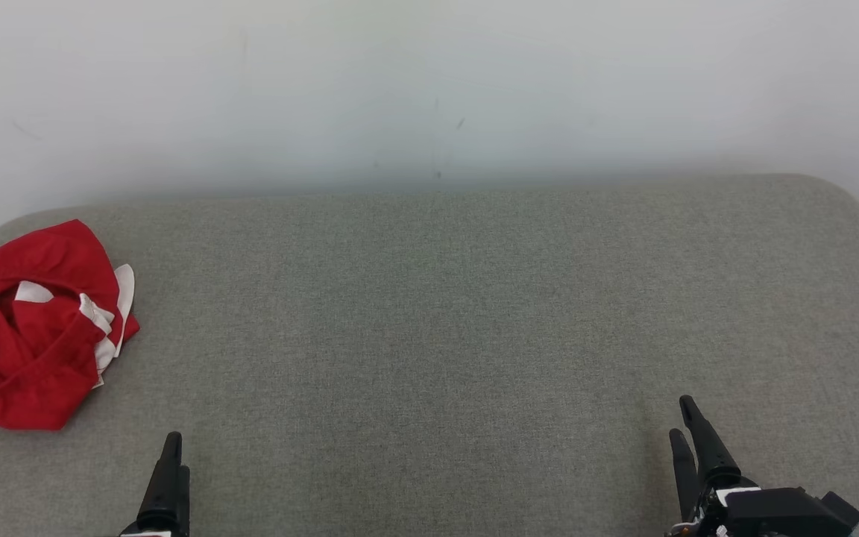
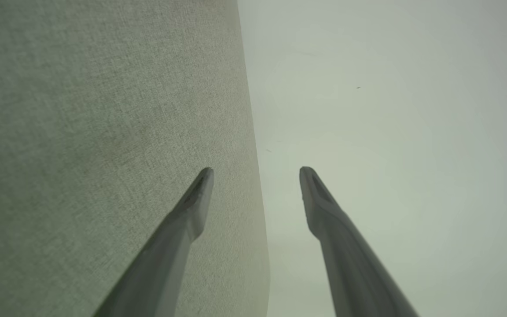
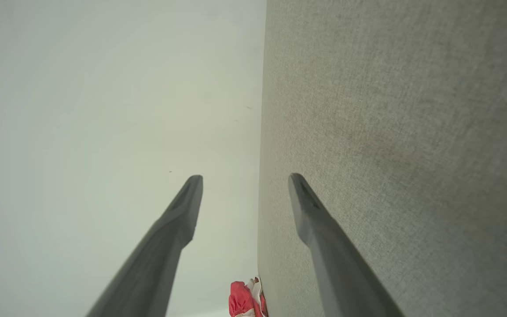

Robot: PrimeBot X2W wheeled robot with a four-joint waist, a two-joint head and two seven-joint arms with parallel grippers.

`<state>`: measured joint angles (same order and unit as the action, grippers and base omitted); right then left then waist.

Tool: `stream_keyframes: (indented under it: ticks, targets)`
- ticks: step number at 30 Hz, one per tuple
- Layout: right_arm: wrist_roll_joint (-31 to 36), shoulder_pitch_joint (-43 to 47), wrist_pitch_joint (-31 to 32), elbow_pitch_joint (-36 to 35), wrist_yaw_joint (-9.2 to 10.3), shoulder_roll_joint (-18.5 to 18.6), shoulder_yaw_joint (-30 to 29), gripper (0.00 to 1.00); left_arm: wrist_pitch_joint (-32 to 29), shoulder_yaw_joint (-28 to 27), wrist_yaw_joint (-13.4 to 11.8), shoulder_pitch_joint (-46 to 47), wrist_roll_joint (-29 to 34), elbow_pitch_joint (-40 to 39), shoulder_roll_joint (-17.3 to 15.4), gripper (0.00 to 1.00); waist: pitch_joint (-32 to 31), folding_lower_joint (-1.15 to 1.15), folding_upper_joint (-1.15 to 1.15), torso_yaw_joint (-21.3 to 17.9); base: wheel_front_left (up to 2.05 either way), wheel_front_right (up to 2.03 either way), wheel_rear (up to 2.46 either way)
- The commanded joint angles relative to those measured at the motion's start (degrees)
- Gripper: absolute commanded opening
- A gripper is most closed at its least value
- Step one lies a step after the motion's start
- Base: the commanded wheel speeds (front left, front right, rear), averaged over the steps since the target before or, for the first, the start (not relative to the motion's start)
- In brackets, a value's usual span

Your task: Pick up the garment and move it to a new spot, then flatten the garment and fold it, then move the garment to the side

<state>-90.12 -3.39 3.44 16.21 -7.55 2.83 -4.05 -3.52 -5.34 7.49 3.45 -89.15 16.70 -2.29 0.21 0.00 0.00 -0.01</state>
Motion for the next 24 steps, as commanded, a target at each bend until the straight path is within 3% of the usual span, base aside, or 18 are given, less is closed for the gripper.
stream_keyframes:
  ticks: [1,15,24]
  targets:
    - [1.53,-1.42,-0.74,-1.14,0.01,0.18,0.52,1.00,0.77,0.10,-0.19,0.87,2.21,-1.06,-0.24,1.00,0.00,0.00,0.00,0.01,0.00,0.00,0.00]
    - [19.17,-2.08,-4.41,-1.73,0.03,0.01,0.45,1.00,4.46,2.58,-4.48,1.21,20.19,-3.58,-0.34,1.00,0.48,0.00,0.00,0.31,0.00,0.00,0.00]
    - [29.15,-2.26,-6.15,-2.36,0.03,0.01,1.29,1.00,6.21,4.52,-5.57,1.51,30.60,-4.08,-0.39,1.00,0.69,0.00,0.00,0.49,0.00,0.00,0.00]
